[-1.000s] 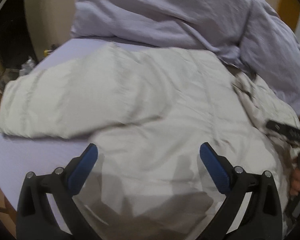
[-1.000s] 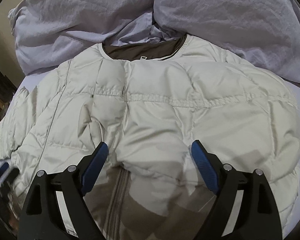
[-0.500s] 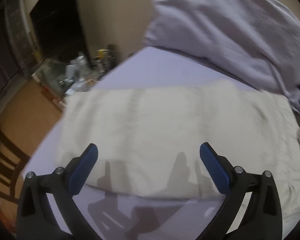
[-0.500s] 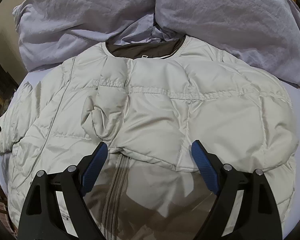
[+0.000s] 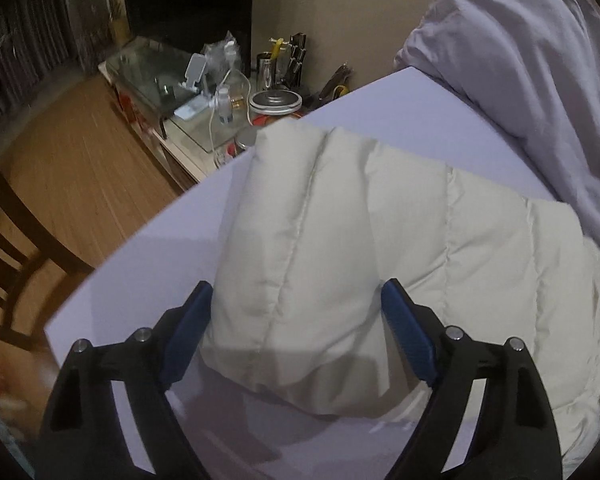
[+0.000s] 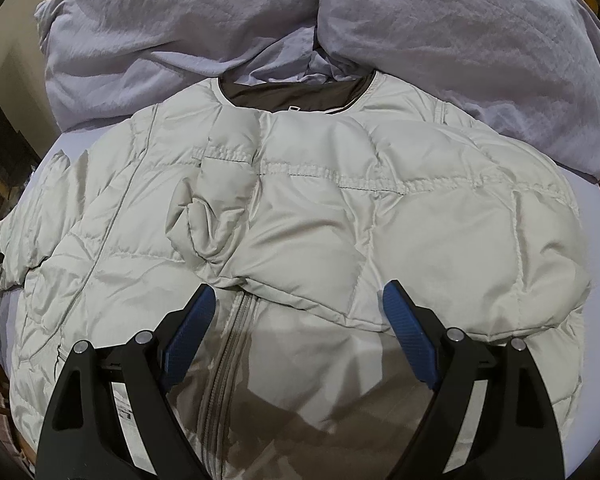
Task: Fold large clothes
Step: 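Reach the left tool to the other sleeve cuff and grasp it, then carry the sleeve across the jacket body with the left tool and release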
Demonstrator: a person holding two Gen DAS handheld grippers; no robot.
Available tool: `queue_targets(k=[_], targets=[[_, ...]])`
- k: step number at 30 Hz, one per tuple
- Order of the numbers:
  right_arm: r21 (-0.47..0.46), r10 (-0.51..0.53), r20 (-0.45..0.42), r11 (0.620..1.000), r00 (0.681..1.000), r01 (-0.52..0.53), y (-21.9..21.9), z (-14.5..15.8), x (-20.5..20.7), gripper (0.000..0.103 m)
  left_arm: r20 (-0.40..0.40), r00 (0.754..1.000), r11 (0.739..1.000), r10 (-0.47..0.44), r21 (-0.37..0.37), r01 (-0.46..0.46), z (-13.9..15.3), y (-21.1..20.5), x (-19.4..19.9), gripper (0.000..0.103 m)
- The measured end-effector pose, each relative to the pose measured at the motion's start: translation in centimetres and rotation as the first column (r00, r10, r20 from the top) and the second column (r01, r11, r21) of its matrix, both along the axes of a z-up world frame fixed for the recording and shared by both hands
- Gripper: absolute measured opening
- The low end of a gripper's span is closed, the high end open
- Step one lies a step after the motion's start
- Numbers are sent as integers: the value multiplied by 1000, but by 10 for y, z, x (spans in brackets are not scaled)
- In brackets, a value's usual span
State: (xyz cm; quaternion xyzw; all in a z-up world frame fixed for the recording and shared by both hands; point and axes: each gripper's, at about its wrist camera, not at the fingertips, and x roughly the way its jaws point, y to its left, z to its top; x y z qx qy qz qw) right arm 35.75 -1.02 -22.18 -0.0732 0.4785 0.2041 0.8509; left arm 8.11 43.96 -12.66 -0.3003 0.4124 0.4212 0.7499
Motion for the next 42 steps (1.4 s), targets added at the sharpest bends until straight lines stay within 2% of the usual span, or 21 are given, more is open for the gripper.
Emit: queue_targets(k=[3, 5, 6, 8, 11, 13, 17, 23, 28, 35, 42], targets=[[-2, 2, 0, 1000, 1000, -2, -2, 1, -2, 87, -6, 1000, 1000, -9, 17, 9, 1, -7, 4, 77], [-2, 3, -1, 1000, 1000, -3, -4, 1, -4, 87, 15, 1000, 1000, -18, 17, 18, 3, -10, 6, 53], [-1, 2, -1, 1000, 1000, -2, -5, 2, -5, 87, 29, 999, 1000, -21, 10, 20, 4, -11, 8, 47], [3, 0, -2, 1000, 1000, 0, -9, 2, -7, 87, 52, 998, 1000, -18, -1, 18, 5, -12, 10, 28], [14, -4, -3, 1000, 1000, 4, -14, 4, -9, 87, 44, 999, 1000, -22, 19, 22, 13, -17, 16, 17], [21, -14, 1, 1000, 1000, 14, -18, 6, -11, 87, 44, 998, 998, -36, 45, 34, 24, -23, 22, 16], [36, -38, 8, 999, 999, 38, -28, 10, -13, 88, 94, 993, 994, -76, 85, 68, 51, -36, 32, 15], [49, -70, 16, 996, 997, 69, -45, 14, -17, 88, 191, 965, 977, -181, 148, 154, 100, -66, 61, 15], [65, -105, 21, 993, 994, 103, -62, 18, -20, 88, 273, 908, 944, -319, 174, 279, 142, -107, 97, 15], [81, -175, 33, 982, 984, 171, -91, 20, -28, 88, 345, 809, 879, -477, 183, 440, 169, -172, 148, 15], [89, -253, 26, 964, 967, 250, -119, 18, -33, 88, 397, 685, 784, -611, 183, 593, 180, -236, 197, 15]])
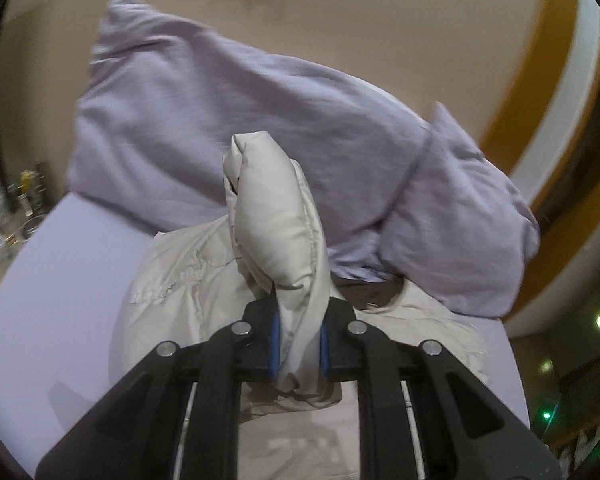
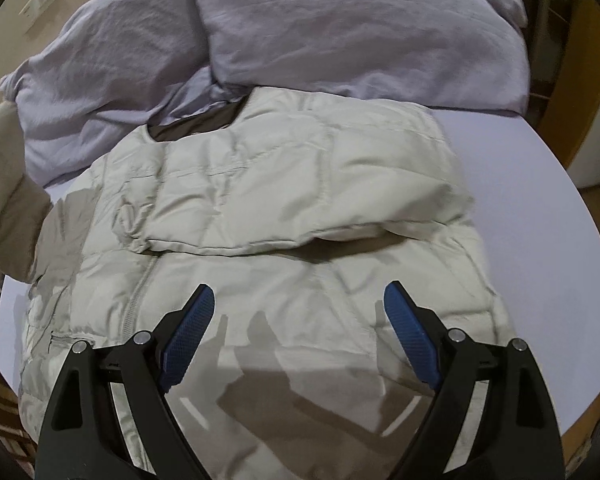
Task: Fold large clothes
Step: 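Carry the sleeve across the jacket body with the left tool and release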
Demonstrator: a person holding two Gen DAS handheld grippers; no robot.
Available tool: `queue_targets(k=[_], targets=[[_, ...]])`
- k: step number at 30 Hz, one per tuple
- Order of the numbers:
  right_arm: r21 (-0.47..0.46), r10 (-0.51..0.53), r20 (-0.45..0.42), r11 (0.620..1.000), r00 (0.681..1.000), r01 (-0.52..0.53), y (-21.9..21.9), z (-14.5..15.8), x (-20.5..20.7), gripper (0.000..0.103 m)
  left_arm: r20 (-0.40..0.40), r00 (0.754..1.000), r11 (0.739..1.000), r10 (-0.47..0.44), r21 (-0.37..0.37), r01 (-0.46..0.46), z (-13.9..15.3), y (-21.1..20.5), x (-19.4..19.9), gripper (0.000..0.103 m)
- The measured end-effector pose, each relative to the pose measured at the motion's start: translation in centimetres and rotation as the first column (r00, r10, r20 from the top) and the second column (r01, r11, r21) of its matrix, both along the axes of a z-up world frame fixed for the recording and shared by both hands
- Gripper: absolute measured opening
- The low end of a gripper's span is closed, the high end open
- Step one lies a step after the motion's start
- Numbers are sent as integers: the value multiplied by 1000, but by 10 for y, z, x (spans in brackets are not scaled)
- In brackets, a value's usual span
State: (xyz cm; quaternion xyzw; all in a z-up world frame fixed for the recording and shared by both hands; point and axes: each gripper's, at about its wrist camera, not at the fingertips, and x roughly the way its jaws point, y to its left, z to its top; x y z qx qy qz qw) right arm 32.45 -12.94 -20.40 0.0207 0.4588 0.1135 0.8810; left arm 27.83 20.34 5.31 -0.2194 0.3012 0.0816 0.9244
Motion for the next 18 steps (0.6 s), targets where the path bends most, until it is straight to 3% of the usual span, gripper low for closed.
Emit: queue_targets(k=[9, 18], targets=[[7, -69, -2, 998, 998, 69, -25, -2, -5, 88, -62, 984, 986, -166, -37, 164, -27, -70, 48, 15], [6, -92, -19, 996, 996, 92, -32, -8, -5, 88, -189, 952, 970, -240, -19, 241, -75, -111, 69, 16]])
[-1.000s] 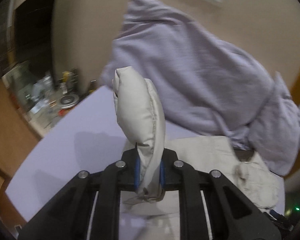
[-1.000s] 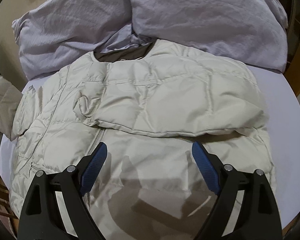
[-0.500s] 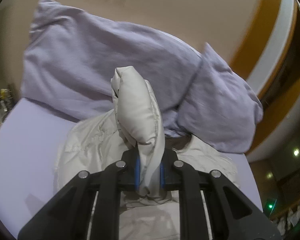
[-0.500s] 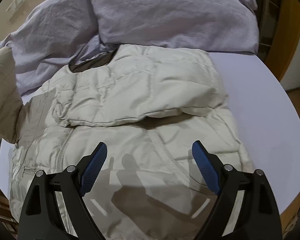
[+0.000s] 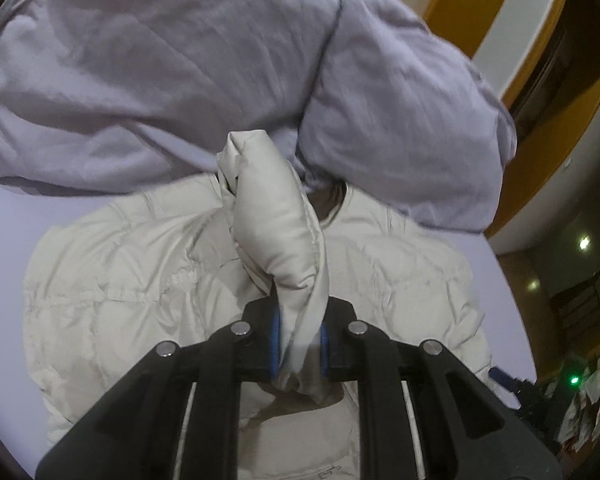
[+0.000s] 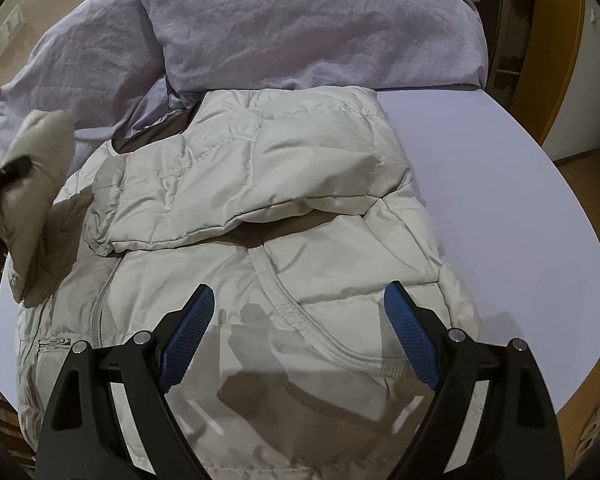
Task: Fold large clothes
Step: 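Carry the sleeve across the jacket body with the left tool and release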
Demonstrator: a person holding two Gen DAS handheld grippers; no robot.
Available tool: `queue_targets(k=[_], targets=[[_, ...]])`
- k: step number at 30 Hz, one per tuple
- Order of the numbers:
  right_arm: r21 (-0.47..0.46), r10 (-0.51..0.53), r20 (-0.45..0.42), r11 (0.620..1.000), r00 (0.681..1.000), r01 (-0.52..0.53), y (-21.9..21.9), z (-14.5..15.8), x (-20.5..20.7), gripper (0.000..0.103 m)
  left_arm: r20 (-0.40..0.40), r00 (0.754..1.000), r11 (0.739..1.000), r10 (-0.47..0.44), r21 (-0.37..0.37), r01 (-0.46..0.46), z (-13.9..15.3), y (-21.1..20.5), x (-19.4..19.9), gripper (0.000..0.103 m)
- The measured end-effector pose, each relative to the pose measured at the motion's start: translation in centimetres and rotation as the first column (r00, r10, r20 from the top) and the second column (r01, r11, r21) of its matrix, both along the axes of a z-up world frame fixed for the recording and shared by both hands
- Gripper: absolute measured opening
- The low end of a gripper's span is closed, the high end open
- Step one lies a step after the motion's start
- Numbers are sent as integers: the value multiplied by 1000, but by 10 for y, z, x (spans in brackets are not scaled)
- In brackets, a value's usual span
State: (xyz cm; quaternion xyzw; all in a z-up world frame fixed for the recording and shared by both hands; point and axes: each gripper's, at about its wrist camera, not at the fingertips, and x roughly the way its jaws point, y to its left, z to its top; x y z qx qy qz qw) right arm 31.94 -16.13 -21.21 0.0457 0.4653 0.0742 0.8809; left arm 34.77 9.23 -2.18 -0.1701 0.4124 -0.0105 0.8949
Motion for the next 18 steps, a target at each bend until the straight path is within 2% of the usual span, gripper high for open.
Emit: queue_targets(k=[3, 7, 9, 18], targets=[[0, 3, -2, 1000, 1000, -3, 1, -1, 0, 88, -28, 1000, 1000, -15, 3, 15, -10, -7, 1, 20], [2, 4, 1, 1000, 1000, -4, 2, -1, 0, 88, -28, 999, 1000, -25, 18, 25, -12, -12, 3, 45], [4, 1, 1, 1000, 1000, -1, 2, -1, 1, 88, -16, 1000, 999, -23, 38, 24, -9, -11, 3, 53], [2, -16, -2, 1000, 1000, 16, -3, -2, 1, 88, -51, 999, 995, -4, 102, 9, -26, -11, 15, 54]])
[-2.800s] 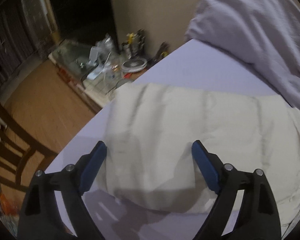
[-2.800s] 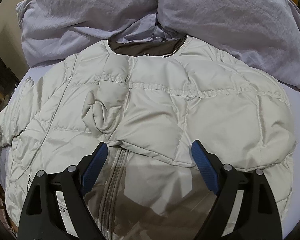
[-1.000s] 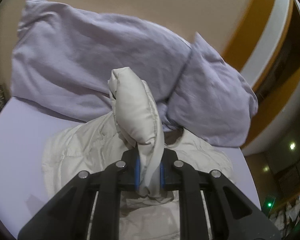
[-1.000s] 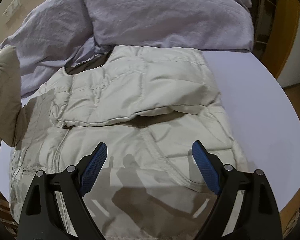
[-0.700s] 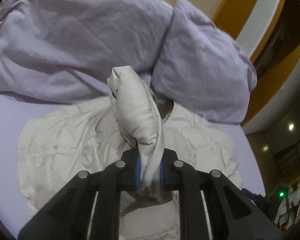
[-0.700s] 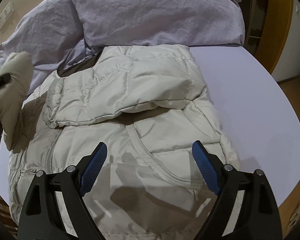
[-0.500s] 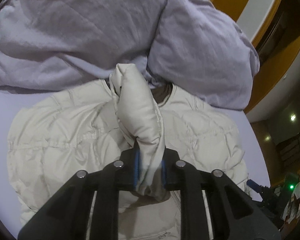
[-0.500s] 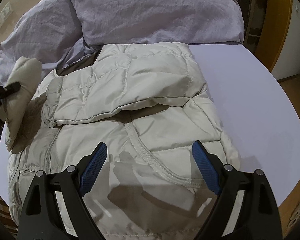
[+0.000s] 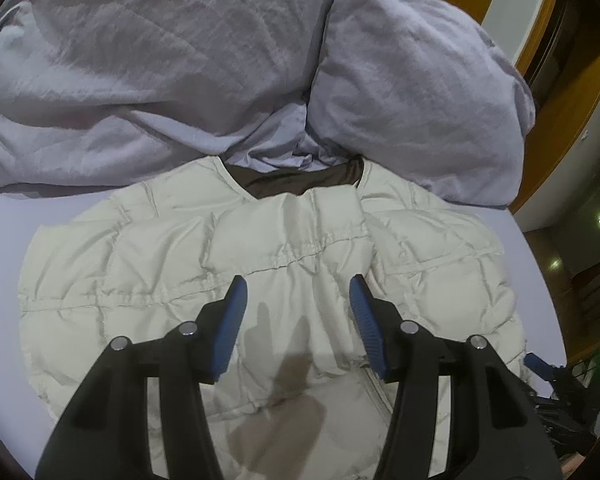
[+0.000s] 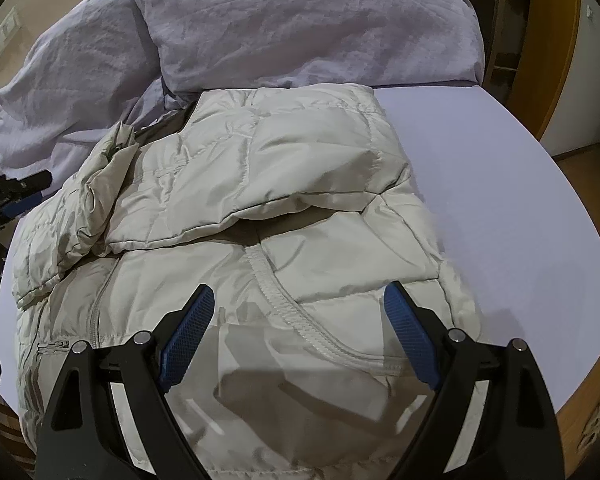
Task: Fold large clothes
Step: 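Carry the sleeve across the jacket body with the left tool and release, then grasp the jacket hem edge with both tools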
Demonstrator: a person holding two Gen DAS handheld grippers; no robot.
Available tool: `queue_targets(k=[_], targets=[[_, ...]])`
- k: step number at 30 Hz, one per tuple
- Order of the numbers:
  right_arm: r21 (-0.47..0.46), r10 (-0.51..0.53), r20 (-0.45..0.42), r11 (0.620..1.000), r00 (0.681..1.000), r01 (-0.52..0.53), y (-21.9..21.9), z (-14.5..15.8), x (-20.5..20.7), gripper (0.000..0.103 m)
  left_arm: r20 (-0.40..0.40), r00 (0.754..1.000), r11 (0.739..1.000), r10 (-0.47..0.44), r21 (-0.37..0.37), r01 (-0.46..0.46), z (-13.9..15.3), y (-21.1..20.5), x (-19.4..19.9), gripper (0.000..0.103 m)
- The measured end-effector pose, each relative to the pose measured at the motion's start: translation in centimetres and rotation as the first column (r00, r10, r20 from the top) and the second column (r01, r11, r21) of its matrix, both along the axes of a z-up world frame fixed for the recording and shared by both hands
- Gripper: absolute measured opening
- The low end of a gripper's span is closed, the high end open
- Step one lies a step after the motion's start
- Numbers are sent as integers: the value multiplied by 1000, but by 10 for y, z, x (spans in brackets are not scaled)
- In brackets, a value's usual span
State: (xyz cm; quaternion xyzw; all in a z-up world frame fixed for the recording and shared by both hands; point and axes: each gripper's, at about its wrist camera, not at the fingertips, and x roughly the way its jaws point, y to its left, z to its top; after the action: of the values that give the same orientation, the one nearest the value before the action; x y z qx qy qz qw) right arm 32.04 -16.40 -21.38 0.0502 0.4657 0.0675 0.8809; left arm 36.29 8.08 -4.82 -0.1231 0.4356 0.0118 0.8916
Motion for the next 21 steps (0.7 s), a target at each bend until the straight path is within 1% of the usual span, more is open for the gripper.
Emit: queue_targets(k=[2, 5, 9, 13, 16, 19, 21], targets=[[-3, -2, 0, 1000, 1000, 2, -1, 0, -1, 88, -16, 1000, 1000, -4, 15, 4, -8, -5, 5, 54], [-7, -8, -4, 1000, 1000, 8, -3, -1, -1, 88, -42, 999, 1000, -13, 19, 13, -20, -11, 12, 54], [-13, -21, -13, 1000, 1000, 21, -7, -3, -2, 88, -98, 995, 999, -28, 22, 30, -45, -23, 22, 54], [-14, -33, -27, 999, 999, 33, -12, -6, -3, 88, -115, 993, 998, -33, 51, 39, -62, -30, 29, 55], [-15, -40, -33, 999, 999, 39, -14, -7, -3, 88, -123, 992, 999, -31, 38, 36, -67, -28, 32, 56], [-17, -33, -33, 999, 999, 32, -14, -5, -4, 89, -114, 993, 999, -33, 20, 35, -62, -24, 28, 56], [-23, -23, -33, 999, 999, 22, -13, -3, -6, 90, -97, 995, 1000, -28, 1, 28, -56, -20, 18, 56]])
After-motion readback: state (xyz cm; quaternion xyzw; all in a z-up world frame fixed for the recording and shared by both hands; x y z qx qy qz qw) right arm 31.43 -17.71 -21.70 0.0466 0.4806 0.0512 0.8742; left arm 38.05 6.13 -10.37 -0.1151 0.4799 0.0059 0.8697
